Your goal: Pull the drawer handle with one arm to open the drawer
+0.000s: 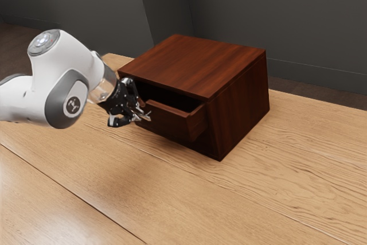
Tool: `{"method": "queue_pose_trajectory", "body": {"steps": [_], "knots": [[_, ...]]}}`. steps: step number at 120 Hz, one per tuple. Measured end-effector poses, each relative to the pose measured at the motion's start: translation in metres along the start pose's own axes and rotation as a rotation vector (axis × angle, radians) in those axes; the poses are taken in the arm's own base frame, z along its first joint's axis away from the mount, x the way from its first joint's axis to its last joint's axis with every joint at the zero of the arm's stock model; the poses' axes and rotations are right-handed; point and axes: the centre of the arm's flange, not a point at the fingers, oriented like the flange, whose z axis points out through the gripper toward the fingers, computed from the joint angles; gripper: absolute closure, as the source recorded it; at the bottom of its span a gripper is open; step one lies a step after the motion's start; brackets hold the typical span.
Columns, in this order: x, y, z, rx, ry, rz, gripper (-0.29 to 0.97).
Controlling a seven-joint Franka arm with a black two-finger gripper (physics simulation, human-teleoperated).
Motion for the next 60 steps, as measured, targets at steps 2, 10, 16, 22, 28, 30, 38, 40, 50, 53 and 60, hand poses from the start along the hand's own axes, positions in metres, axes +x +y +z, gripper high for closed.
{"method": "queue_pose_trajectory", "body": {"steps": [2, 10, 16, 22, 28, 30, 38, 40, 50, 53, 60], "knots": [[0.000, -0.002, -0.001, 0.001, 0.000, -0.002, 0.73], [0.001, -0.009, -0.003, 0.006, 0.001, -0.007, 0.75], [0.002, -0.014, -0.005, 0.008, 0.001, -0.010, 0.76], [0.001, -0.019, -0.008, 0.008, 0.001, -0.012, 0.76], [0.001, -0.023, -0.012, 0.006, 0.001, -0.014, 0.78], [0.002, -0.025, -0.013, 0.004, 0.002, -0.016, 0.78], [0.005, -0.031, -0.018, 0.002, 0.004, -0.022, 0.78], [0.005, -0.033, -0.020, 0.000, 0.005, -0.024, 0.79], [0.009, -0.039, -0.026, -0.005, 0.008, -0.035, 0.78], [0.010, -0.040, -0.028, -0.007, 0.009, -0.037, 0.78], [0.012, -0.044, -0.030, -0.008, 0.011, -0.041, 0.78]]}}
